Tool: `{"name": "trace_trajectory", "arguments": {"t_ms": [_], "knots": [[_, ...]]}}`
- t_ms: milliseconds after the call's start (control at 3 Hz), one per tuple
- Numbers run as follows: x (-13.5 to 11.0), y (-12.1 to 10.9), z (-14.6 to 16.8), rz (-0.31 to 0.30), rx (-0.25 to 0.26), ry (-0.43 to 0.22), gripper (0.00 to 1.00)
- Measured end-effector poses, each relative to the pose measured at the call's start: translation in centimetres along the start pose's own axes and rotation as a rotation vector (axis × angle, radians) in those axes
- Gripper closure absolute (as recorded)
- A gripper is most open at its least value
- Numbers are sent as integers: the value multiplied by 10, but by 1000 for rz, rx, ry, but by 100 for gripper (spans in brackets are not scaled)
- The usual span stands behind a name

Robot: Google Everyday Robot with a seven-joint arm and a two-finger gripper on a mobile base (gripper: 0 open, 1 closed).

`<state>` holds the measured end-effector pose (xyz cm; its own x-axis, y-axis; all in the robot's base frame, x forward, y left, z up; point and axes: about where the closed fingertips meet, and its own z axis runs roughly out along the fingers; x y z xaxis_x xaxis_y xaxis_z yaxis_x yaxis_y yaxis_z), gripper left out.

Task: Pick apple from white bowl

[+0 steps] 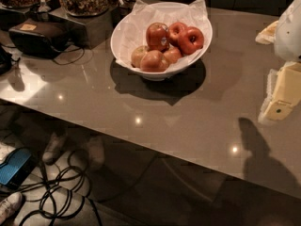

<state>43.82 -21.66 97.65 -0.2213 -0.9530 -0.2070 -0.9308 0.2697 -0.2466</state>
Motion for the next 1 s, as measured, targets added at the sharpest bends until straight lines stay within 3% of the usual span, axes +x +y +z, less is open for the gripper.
{"name": "trace_trajectory", "arguments": {"t_ms": [333,667,1000], "knots": [[0,0,0,0,0,0,0],[-13,-15,-1,61,-24,-2,0],[-66,-73,0,145,-48,-13,0]]}}
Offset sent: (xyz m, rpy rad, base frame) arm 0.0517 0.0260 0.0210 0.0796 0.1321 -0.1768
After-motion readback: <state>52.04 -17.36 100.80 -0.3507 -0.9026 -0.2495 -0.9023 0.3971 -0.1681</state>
